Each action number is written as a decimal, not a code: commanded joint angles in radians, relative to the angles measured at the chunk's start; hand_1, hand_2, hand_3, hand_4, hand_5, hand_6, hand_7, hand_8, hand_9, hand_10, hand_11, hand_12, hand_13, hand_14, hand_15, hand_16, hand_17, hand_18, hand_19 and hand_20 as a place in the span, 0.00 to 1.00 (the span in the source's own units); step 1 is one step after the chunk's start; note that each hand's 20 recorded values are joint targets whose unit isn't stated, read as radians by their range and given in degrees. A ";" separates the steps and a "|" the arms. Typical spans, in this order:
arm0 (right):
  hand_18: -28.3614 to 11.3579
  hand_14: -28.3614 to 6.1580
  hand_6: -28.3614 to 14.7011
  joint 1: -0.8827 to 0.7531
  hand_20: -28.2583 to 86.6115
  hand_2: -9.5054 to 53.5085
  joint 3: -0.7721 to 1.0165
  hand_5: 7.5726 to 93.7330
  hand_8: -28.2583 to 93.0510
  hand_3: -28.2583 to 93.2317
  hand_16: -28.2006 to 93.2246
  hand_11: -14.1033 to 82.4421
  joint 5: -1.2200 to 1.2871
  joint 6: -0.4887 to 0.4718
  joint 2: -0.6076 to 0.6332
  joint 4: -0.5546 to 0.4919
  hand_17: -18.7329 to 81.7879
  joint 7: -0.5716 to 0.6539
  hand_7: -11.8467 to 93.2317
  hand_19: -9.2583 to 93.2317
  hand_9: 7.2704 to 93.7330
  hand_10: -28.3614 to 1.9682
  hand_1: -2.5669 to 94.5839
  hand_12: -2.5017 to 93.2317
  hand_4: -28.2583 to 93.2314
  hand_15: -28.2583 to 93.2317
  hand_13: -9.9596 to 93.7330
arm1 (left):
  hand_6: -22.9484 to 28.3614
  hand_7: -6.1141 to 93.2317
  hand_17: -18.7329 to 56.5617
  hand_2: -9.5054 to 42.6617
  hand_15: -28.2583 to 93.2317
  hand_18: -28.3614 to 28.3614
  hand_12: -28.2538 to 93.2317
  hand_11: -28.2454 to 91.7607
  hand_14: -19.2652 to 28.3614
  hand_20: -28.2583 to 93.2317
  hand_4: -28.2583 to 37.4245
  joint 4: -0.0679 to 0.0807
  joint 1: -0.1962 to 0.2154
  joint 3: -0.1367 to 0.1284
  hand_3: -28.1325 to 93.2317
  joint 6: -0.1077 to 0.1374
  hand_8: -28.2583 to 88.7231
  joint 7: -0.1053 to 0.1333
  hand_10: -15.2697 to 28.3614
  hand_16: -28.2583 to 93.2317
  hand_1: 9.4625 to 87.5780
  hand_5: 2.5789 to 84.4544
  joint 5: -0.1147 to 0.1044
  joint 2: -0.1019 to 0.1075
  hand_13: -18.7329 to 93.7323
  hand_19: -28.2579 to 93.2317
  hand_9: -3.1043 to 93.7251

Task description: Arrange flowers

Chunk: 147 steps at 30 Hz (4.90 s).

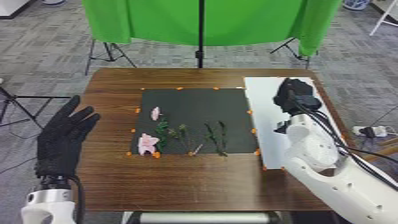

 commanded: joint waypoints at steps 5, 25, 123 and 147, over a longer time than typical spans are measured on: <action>0.19 0.66 0.70 0.218 0.75 0.00 -0.266 0.95 0.25 0.78 0.40 0.36 -0.013 -0.174 -0.393 0.073 0.53 -0.203 0.24 1.00 1.00 0.73 0.63 0.33 0.00 0.83 0.84 | 0.61 0.18 0.10 0.36 0.63 0.85 0.33 0.45 0.92 0.39 0.10 0.007 -0.002 0.005 0.84 -0.007 0.17 -0.011 0.80 0.18 0.21 0.39 0.004 -0.004 0.37 0.58 0.37; 0.20 0.54 0.73 0.199 0.73 0.00 -0.307 0.82 0.22 0.78 0.35 0.39 -0.070 -0.395 -0.491 0.172 0.43 -0.221 0.24 1.00 0.85 0.65 0.54 0.32 0.00 0.88 0.69 | 0.62 0.18 0.10 0.36 0.63 0.85 0.33 0.45 0.92 0.39 0.10 0.023 -0.053 0.019 0.84 -0.035 0.17 -0.060 0.80 0.18 0.21 0.39 0.020 -0.007 0.37 0.58 0.37; 0.22 0.78 0.71 0.195 0.72 0.00 -0.099 0.96 0.25 0.74 0.44 0.31 0.051 -0.086 -0.093 0.252 0.56 -0.010 0.25 1.00 1.00 0.79 0.68 0.34 0.00 0.74 0.87 | 0.62 0.18 0.10 0.36 0.63 0.85 0.33 0.45 0.91 0.39 0.12 0.012 -0.036 0.029 0.84 -0.015 0.17 -0.053 0.80 0.18 0.22 0.40 0.004 0.003 0.37 0.58 0.37; 0.21 0.72 0.71 0.077 0.73 0.00 -0.158 0.94 0.25 0.80 0.44 0.30 -0.024 -0.306 -0.338 0.059 0.54 -0.286 0.25 1.00 1.00 0.75 0.62 0.36 0.00 0.78 0.84 | 0.62 0.18 0.10 0.37 0.63 0.85 0.33 0.46 0.92 0.39 0.11 0.016 -0.052 0.023 0.84 -0.027 0.17 -0.075 0.80 0.18 0.22 0.40 0.024 -0.026 0.37 0.58 0.37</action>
